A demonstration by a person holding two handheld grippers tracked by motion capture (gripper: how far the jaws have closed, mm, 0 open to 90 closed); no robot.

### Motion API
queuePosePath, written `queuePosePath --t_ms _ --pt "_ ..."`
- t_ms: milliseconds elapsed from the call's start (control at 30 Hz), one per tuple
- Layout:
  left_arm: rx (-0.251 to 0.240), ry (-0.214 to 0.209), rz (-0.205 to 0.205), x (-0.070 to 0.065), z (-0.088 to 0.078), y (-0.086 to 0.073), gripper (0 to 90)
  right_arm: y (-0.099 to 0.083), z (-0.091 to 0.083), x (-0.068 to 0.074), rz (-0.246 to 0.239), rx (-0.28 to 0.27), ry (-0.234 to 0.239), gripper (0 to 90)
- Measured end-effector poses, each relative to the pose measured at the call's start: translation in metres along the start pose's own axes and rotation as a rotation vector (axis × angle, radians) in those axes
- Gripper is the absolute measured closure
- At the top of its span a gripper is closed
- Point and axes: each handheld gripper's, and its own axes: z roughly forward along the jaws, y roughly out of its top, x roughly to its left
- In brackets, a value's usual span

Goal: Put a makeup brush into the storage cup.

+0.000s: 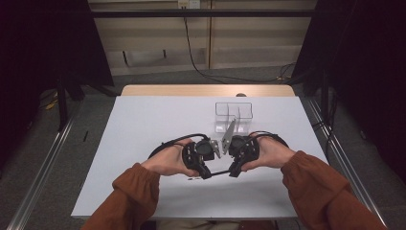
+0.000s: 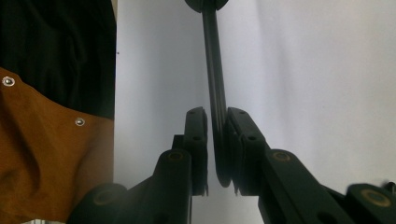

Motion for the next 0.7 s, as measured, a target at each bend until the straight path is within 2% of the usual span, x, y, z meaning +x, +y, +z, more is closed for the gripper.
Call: queuePosePath --t_ms 200,467,633,700 --pt "0.011 0.008 0.022 0.0002 -0.0019 -0.0001 84.3 -0.0009 -0.0007 0.0 -0.009 -0.007 0.004 83.0" --pt "0.001 0.018 0.045 0.0008 -0.002 -0.001 84.0 -0.0019 0.001 0.0002 -0.018 -0.011 0.009 83.9" --pt "-0.025 0.006 0.039 0.0027 -0.0032 -0.0032 83.4 -0.0041 -0.0002 -0.0009 -0.016 -0.027 0.006 84.0" --pt "-0.032 0.008 0.037 0.0033 -0.0043 -0.0039 83.0 -0.0049 -0.001 -0.0002 -0.002 -0.024 0.013 84.1"
